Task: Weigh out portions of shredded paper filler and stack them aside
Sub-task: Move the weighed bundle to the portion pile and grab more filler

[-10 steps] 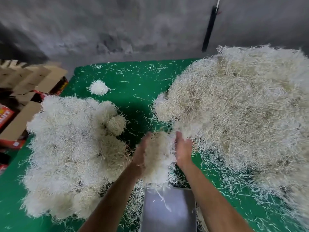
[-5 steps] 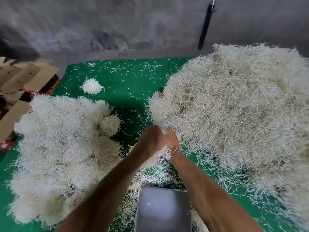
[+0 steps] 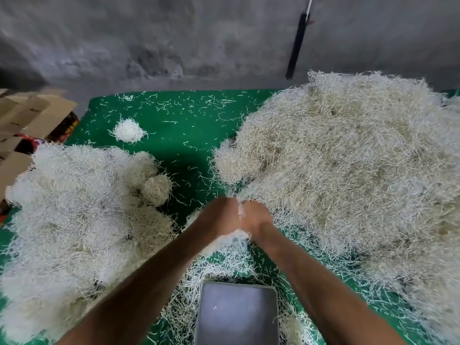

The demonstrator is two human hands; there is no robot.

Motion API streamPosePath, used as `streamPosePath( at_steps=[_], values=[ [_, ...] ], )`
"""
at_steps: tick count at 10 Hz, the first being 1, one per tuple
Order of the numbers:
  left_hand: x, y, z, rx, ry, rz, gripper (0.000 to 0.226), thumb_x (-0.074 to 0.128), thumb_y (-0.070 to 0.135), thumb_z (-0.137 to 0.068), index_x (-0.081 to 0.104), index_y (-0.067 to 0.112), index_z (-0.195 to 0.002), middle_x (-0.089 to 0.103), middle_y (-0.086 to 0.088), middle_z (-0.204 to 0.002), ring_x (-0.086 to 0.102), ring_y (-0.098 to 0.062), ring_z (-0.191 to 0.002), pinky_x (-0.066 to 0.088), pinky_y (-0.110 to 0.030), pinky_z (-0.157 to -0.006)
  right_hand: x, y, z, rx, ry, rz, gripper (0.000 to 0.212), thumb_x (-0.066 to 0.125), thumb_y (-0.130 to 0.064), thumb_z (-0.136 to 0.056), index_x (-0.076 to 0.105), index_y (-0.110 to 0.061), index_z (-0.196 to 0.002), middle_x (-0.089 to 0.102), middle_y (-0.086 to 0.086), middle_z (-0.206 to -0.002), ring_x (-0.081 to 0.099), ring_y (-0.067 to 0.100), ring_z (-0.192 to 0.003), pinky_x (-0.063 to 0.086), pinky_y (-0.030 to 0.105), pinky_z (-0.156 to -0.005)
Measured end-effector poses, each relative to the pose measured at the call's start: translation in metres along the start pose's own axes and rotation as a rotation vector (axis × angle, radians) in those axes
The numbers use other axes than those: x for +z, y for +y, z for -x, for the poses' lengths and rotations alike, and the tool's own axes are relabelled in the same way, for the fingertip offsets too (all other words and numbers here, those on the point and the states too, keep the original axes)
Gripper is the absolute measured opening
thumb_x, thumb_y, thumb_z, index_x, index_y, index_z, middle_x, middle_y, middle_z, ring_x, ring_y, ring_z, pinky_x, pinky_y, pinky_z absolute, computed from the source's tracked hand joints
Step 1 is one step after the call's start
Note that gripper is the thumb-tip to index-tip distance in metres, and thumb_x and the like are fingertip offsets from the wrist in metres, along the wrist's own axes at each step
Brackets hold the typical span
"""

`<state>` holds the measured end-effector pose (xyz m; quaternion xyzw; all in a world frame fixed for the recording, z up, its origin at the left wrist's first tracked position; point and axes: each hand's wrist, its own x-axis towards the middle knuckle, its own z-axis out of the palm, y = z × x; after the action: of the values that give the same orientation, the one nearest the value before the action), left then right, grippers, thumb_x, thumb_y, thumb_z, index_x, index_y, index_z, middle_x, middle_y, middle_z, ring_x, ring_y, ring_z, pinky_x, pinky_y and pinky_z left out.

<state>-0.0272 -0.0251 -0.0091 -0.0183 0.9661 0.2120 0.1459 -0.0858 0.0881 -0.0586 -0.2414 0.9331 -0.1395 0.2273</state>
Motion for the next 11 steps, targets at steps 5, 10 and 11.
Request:
streamPosePath(
  at_steps=[5,10,11],
  values=[
    [0.039,-0.098,0.024,-0.073,-0.172,-0.403,0.070,0.066,0.074,-0.078,0.062,0.013,-0.111,0.068,-0.002,-0.095,0.067,-0.018,-0.086,0.057,-0.040,-0.084,-0.041,0.092,0.017,-0.205,-0.121,0.668,0.041,0.051,-0.048,-0.104,0.061,-0.015,-0.083,0.059,0.000,-0.089,0.060,0.011,-0.082,0.057,0.029,-0.079],
    [-0.015,-0.016,0.080,-0.137,0.340,1.397,0.024,0.041,0.036,-0.104,0.064,0.034,-0.111,0.069,0.037,-0.088,0.064,0.019,-0.081,0.049,-0.008,-0.056,-0.080,0.037,0.081,0.138,0.430,0.093,0.032,0.079,-0.027,-0.086,0.071,-0.025,-0.117,0.069,-0.004,-0.119,0.060,0.022,-0.111,0.056,0.042,-0.098],
    [-0.018,-0.008,0.100,-0.065,0.270,1.540,0.043,0.022,0.034,-0.109,0.061,0.029,-0.125,0.065,0.033,-0.112,0.061,0.012,-0.108,0.052,-0.009,-0.061,-0.087,0.011,0.115,0.042,0.575,-0.129,0.017,0.067,-0.031,-0.099,0.075,-0.020,-0.109,0.074,-0.001,-0.100,0.068,0.017,-0.084,0.058,0.033,-0.077]
  ],
)
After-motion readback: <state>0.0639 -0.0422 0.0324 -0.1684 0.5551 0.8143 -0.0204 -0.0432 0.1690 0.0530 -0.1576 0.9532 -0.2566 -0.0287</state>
